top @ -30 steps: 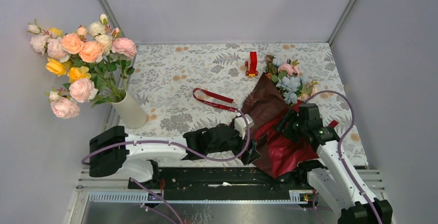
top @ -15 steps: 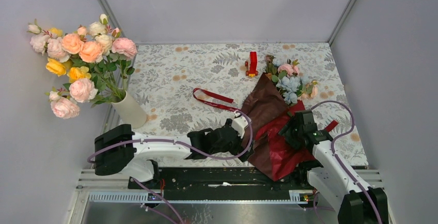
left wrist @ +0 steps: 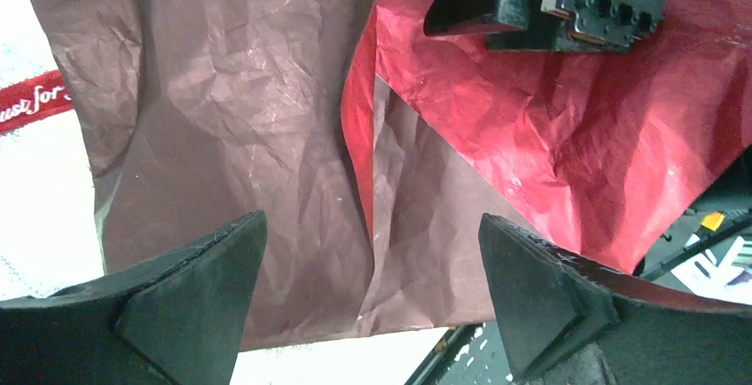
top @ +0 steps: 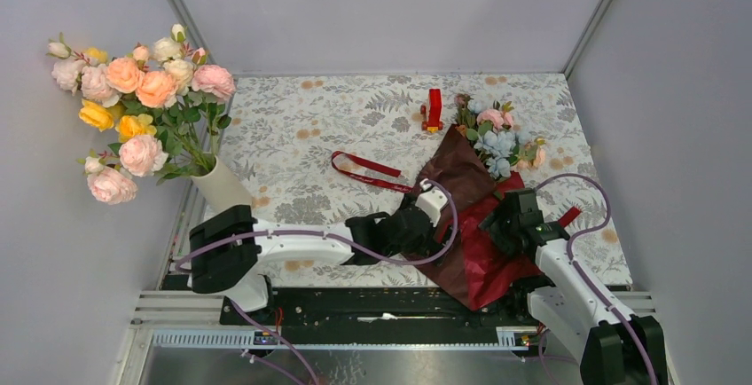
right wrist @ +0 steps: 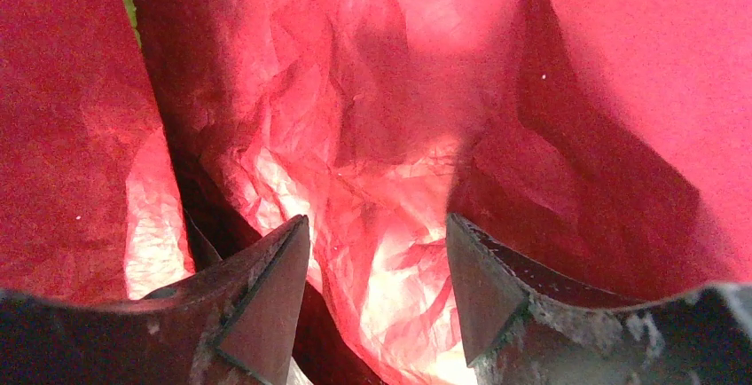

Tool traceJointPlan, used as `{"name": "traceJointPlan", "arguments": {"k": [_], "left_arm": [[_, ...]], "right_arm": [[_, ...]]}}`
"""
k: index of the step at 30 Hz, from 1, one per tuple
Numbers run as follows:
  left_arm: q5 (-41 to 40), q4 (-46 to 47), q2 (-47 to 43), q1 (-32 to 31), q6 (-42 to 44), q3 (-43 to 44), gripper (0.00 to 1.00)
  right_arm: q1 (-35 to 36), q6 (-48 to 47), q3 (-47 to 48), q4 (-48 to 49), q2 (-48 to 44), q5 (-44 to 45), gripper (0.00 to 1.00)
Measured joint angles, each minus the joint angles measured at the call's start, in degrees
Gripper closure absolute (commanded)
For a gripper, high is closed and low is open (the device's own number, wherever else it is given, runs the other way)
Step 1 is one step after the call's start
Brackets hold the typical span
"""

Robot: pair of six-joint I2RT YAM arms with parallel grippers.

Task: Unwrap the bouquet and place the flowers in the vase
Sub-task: Unfold the wrapping paper at the center of the board.

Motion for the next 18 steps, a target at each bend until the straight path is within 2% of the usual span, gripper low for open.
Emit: {"name": "traceJointPlan", "arguments": {"k": [5,11,14,18], "left_arm": [[-2.19,-1.31,2.69,-0.02,0.35,3.08,0.05],[-2.23,-1.51,6.75,0.00,2.16,6.08,0.24],[-1.81,-1.42,8.96,0.00,2.99,7.98,0.38],[-1.49,-1.18,10.88,0.00,3.65,10.40,0.46]], "right_arm": [[0.00,0.20,-0.59,-0.09,-1.57,1.53,0.35],[0.00,0.48,-1.25,-0.15,-3.04,2.62,0.35],[0.00,0.59,-1.27,-0.13,-3.08,2.69,0.35],[0.00,0.61,-1.27,-0.13,-3.08,2.71,0.35]]}}
